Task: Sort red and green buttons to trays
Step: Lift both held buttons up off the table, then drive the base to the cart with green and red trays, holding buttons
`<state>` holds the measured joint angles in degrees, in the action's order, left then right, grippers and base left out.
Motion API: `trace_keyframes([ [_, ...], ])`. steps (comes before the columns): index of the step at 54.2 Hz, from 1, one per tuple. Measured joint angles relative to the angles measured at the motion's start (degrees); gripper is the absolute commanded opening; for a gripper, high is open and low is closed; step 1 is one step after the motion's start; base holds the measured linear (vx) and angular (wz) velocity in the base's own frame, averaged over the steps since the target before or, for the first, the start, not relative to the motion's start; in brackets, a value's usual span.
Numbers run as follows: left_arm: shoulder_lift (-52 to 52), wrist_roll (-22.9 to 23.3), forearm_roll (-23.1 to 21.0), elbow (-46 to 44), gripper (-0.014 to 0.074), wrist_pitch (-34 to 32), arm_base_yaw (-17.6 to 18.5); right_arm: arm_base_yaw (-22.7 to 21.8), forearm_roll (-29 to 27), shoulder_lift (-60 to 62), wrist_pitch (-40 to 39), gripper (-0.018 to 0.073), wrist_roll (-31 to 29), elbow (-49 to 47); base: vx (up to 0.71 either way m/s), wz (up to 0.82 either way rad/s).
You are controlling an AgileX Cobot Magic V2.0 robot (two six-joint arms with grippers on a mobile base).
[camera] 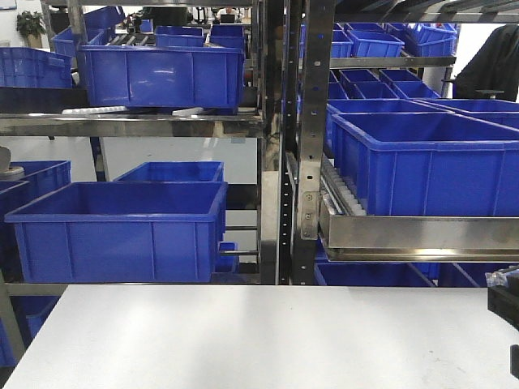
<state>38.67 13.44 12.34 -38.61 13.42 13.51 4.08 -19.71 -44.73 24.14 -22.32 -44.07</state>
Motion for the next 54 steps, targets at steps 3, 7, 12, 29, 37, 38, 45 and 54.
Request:
trace_keyframes([
  [3, -0.07, 0.0, -0.04, 0.0, 0.0, 0.5, 0.0, 0.0, 0.0, 0.0, 0.0, -0.0009, 0.0, 0.0, 0.0, 0.0],
  [7, -0.07, 0.0, -0.18, 0.0, 0.0, 1.75, 0.0, 0.0, 0.0, 0.0, 0.0, -0.0009, 0.0, 0.0, 0.0, 0.0],
  [12, -0.07, 0.0, -0.18, 0.0, 0.0, 2.69, 0.0, 0.0, 0.0, 0.0, 0.0, -0.0009, 0.0, 0.0, 0.0, 0.0],
  [29, -0.07, 0.0, -0.35, 0.0, 0.0, 2.8, 0.0, 0.0, 0.0, 0.0, 0.0, -0.0009, 0.0, 0.0, 0.0, 0.0],
  [37, -0.07, 0.0, -0.35, 0.0, 0.0, 2.8, 0.0, 0.0, 0.0, 0.0, 0.04, -0.0009, 0.0, 0.0, 0.0, 0.0],
  [38, -0.07, 0.0, -0.35, 0.0, 0.0, 2.8, 0.0, 0.0, 0.0, 0.0, 0.04, -0.0009, 0.0, 0.0, 0.0, 0.0],
  [45, -0.07, 0.0, -0.35, 0.0, 0.0, 2.8, 0.0, 0.0, 0.0, 0.0, 0.04, -0.0009, 0.0, 0.0, 0.0, 0.0],
  [54, -0.07, 0.0, -0.35, 0.0, 0.0, 2.8, 0.0, 0.0, 0.0, 0.0, 0.04, -0.0009, 0.0, 0.06, 0.0, 0.0],
])
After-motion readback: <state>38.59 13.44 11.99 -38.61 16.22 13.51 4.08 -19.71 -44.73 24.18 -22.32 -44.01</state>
